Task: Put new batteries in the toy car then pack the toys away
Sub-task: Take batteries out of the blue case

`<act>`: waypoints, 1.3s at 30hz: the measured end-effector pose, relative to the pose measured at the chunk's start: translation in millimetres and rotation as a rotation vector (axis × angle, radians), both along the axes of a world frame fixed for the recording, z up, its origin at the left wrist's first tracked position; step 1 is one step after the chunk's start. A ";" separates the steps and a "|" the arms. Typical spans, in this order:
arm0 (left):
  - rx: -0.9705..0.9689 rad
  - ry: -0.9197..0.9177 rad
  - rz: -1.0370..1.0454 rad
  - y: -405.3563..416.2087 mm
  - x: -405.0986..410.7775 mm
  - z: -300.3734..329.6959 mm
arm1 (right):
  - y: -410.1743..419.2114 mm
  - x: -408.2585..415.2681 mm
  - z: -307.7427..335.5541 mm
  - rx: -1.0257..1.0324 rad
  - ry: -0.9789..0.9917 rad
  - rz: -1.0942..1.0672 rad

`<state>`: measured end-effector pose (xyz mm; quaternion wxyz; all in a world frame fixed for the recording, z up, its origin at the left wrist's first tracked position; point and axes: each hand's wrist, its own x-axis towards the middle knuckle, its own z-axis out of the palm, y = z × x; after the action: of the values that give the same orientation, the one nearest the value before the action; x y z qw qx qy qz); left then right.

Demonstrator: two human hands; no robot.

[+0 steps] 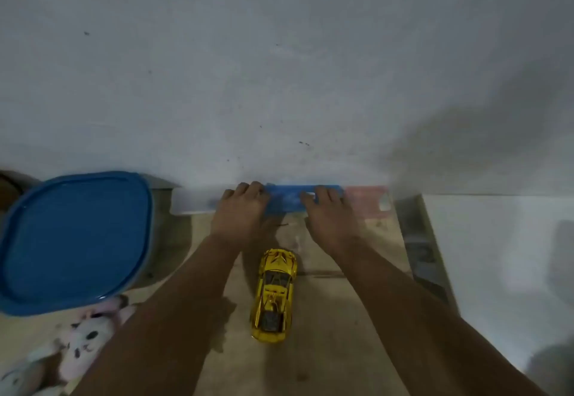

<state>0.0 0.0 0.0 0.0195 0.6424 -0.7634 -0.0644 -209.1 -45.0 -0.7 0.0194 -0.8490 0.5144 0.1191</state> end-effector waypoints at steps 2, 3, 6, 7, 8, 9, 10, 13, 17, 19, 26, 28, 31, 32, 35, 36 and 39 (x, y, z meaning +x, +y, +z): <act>-0.011 0.024 0.005 -2.8 2.1 -3.9 | -3.9 3.9 -2.6 -0.039 -0.043 -0.032; -0.039 0.024 -0.009 -3.7 2.4 -8.3 | -5.1 5.3 -5.8 -0.062 -0.051 -0.034; -0.113 0.009 -0.047 -9.2 5.4 -14.8 | -11.0 6.8 -6.6 -0.099 -0.064 -0.004; -0.120 0.003 -0.057 -10.6 6.9 -16.7 | -12.4 6.9 -5.4 -0.105 -0.066 0.008; -0.139 -0.004 -0.067 -11.5 9.0 -19.5 | -13.7 7.0 -2.8 -0.111 -0.070 0.022; -0.138 -0.003 -0.075 -12.0 9.5 -21.0 | -13.8 8.0 -1.7 -0.100 -0.066 0.036; -0.145 -0.001 -0.078 -11.9 9.1 -21.0 | -13.4 9.2 -0.3 -0.096 -0.061 0.047; -0.183 0.016 -0.091 -8.8 6.2 -20.0 | -16.3 12.8 7.4 -0.081 -0.028 0.100; -0.194 0.083 -0.071 -5.6 3.3 -17.8 | -22.1 14.2 19.1 -0.059 0.042 0.202; -0.178 0.093 -0.052 -6.2 2.0 -19.4 | -25.0 13.7 24.5 -0.028 0.026 0.193; -0.142 0.251 0.024 -5.7 1.6 -11.4 | -33.2 -6.8 46.5 -0.062 -0.176 0.104; -0.125 0.299 0.038 -4.2 1.4 -9.9 | -33.0 -9.3 42.3 -0.137 -0.266 0.036; -0.129 0.378 0.067 -1.7 2.8 -9.7 | -30.3 -5.7 35.5 -0.231 -0.351 -0.056; -0.150 0.397 0.068 -1.2 3.8 -10.7 | -29.6 -4.2 33.8 -0.232 -0.388 -0.102; -0.223 0.427 0.072 -0.6 7.1 -15.0 | -24.7 0.4 22.9 -0.167 -0.457 -0.147; -0.239 0.429 0.064 -1.1 8.0 -16.7 | -22.5 2.2 17.4 -0.150 -0.471 -0.114; -0.282 0.402 0.014 -2.8 9.8 -22.4 | -17.5 6.4 1.2 -0.092 -0.465 0.062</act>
<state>9.8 -2.8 -22.4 0.2610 0.6129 -0.7411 -0.0836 -202.7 -62.5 0.5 0.0951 -0.8689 0.4748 -0.1024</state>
